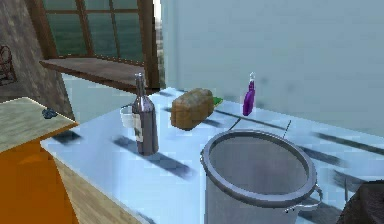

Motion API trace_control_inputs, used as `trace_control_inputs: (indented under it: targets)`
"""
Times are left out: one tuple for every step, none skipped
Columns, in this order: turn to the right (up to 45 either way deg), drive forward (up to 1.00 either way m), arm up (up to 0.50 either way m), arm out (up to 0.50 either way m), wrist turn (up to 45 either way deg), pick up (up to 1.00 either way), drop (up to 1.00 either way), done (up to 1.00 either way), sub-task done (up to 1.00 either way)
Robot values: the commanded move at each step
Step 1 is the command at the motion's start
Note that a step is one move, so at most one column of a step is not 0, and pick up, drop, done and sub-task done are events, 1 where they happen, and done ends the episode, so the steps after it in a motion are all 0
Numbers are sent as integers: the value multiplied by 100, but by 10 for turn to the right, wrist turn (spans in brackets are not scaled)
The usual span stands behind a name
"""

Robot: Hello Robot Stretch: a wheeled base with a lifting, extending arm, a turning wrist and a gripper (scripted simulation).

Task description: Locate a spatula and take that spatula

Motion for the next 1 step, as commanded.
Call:
trace_control_inputs:
  targets:
    - [0, 0, 50, 0, 0, 0, 0, 0, 0]
